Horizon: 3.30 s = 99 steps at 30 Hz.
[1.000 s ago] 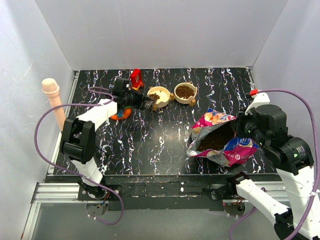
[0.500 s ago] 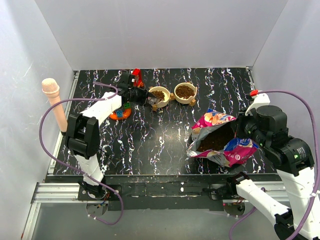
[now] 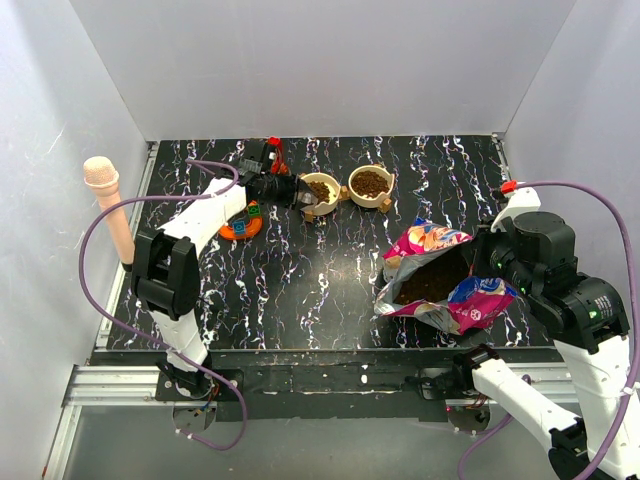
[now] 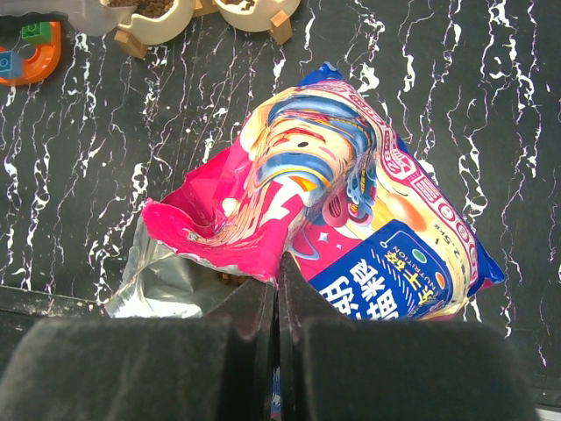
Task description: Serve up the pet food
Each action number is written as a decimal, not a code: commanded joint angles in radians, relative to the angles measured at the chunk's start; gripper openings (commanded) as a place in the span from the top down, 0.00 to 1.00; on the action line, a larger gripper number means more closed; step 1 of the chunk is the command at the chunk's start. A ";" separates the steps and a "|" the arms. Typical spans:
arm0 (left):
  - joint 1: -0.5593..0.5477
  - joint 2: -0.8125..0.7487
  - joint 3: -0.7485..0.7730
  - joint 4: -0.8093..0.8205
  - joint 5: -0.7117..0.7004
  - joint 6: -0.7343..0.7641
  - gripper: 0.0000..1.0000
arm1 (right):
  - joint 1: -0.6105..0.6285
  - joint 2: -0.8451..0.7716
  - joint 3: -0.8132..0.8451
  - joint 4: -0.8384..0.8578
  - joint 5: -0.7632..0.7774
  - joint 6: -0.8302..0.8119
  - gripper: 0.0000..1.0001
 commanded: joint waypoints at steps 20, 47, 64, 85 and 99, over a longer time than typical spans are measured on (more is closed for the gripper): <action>-0.016 -0.012 0.131 -0.080 0.062 -0.173 1.00 | -0.002 -0.039 0.049 0.144 0.000 0.009 0.99; -0.157 -0.319 -0.130 0.130 -0.096 0.506 1.00 | -0.002 -0.030 0.032 0.156 -0.021 0.026 0.99; -0.281 -0.739 -0.559 -0.062 -0.426 0.909 1.00 | -0.002 0.006 0.044 0.156 -0.063 0.020 0.99; -0.275 -0.692 -0.883 0.178 -0.414 0.689 1.00 | -0.002 0.016 0.040 0.153 -0.107 0.043 0.99; -0.197 -0.583 -0.888 -0.033 -0.346 0.631 0.67 | -0.002 0.006 0.020 0.159 -0.129 0.049 0.99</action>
